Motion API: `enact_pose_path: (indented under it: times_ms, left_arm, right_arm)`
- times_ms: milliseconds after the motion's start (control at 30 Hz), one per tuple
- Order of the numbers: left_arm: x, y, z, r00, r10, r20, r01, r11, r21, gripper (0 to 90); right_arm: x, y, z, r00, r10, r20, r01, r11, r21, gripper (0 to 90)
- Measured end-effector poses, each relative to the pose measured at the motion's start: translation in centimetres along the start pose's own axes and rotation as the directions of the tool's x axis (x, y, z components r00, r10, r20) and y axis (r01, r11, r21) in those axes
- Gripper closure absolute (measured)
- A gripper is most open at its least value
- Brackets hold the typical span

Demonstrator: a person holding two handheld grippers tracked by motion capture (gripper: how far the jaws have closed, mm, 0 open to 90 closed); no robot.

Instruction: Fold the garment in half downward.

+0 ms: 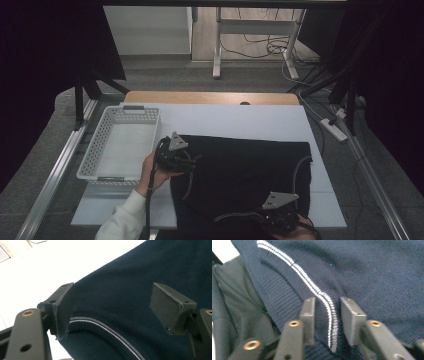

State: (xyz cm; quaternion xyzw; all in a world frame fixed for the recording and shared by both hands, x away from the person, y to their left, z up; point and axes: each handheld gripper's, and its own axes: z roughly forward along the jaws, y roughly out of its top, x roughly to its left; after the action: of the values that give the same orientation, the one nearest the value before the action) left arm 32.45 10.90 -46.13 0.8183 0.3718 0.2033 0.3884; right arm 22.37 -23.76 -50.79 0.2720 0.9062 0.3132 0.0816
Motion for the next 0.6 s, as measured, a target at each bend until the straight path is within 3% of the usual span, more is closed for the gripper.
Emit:
enact_pose_path:
  times_ms: [100,300,400,500,600]
  left_arm:
    - [0.1,0.0,-0.1,1.0000,-0.001,-0.002,0.001,1.0000,-0.002,22.0]
    - [0.4,0.1,-0.3,0.9999,-0.010,-0.007,0.010,0.9999,-0.010,22.0]
    - [0.4,0.1,-0.3,0.9999,-0.008,-0.008,0.008,0.9999,-0.008,22.0]
    - [0.2,0.2,-0.4,0.9999,-0.002,-0.011,0.002,0.9999,-0.010,21.9]
    - [0.2,0.3,-0.4,0.9999,-0.005,-0.010,0.004,0.9999,-0.016,21.9]
  right_arm:
    - [0.1,-0.2,-0.3,0.9999,-0.013,-0.004,0.013,1.000,0.015,76.9]
    - [1.0,-1.0,-2.3,0.9988,-0.049,0.001,0.049,0.999,0.011,78.3]
    - [0.9,-1.5,-2.1,0.9989,-0.046,0.003,0.046,0.999,0.020,77.1]
    - [0.8,-1.2,-1.8,0.9997,-0.023,-0.012,0.023,1.000,-0.007,58.5]
    - [0.6,-0.7,-2.0,0.9997,0.006,-0.025,-0.008,0.996,-0.090,45.4]
